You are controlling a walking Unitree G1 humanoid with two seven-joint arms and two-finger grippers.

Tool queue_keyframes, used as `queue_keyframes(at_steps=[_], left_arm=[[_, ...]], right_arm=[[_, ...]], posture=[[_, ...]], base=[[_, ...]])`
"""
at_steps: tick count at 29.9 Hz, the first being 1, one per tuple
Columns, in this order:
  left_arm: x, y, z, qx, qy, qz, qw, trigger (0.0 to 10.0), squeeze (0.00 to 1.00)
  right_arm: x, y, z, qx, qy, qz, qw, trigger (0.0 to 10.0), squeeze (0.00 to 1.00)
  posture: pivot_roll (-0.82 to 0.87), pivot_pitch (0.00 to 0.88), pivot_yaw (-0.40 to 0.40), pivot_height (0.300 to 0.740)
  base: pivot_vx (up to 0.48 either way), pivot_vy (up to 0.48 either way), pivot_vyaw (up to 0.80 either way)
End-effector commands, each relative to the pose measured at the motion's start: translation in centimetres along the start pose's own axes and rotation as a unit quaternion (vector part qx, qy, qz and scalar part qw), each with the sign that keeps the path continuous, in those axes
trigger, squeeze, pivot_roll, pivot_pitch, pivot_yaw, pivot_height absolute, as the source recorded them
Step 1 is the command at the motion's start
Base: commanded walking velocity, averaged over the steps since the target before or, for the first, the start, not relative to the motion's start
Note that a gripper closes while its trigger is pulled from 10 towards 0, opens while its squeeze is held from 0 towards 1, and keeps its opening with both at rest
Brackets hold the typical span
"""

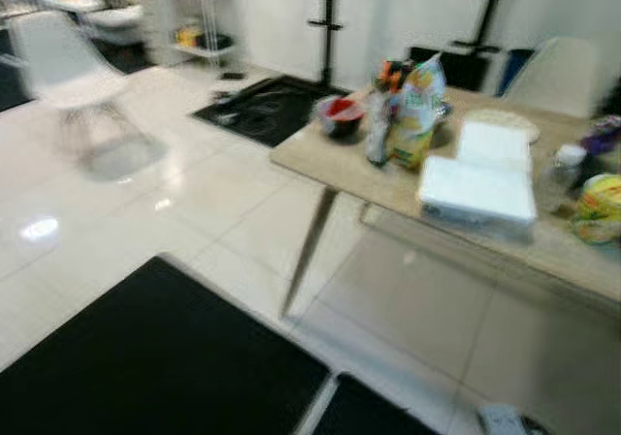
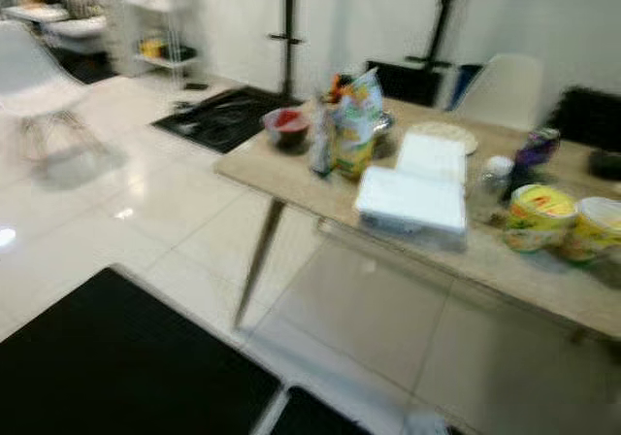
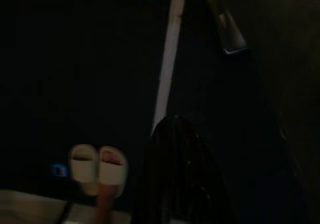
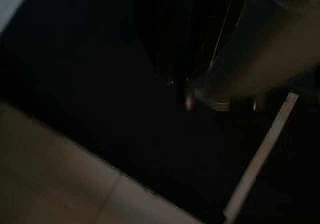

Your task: Restocking fridge

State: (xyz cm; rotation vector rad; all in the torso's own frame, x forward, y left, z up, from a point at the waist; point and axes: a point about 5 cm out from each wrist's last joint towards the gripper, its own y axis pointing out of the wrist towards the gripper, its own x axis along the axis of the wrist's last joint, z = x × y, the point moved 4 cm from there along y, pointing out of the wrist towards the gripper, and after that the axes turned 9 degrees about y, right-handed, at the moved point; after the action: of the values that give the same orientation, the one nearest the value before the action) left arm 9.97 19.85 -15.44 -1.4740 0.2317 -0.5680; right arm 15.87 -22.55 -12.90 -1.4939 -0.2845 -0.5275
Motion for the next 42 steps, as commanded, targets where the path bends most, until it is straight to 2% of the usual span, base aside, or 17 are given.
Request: queue_keyframes(at_steps=[1,31,42], left_arm=[[1.62,0.15,-0.8,-0.007,-0.01,-0.026,1.0,10.0,0.0],[1.65,0.14,-0.61,-0.004,-0.004,-0.024,1.0,10.0,0.0],[1.66,0.14,-0.59,-0.002,-0.006,-0.025,1.0,10.0,0.0]], right_arm=[[-0.35,-0.15,-0.56,-0.008,-0.003,0.007,1.0,10.0,0.0],[-0.46,-0.18,-0.7,-0.016,0.0,0.004,1.0,10.0,0.0],[-0.27,-0.18,-0.38,0.0,0.015,-0.005,1.0,10.0,0.0]], posture=[[-0.07,0.0,0.001,0.74],[-0.07,0.0,0.008,0.74],[-0.07,0.0,0.003,0.74]], base=[[0.0,0.0,-0.8],[0.0,0.0,-0.79],[0.0,0.0,0.0]])
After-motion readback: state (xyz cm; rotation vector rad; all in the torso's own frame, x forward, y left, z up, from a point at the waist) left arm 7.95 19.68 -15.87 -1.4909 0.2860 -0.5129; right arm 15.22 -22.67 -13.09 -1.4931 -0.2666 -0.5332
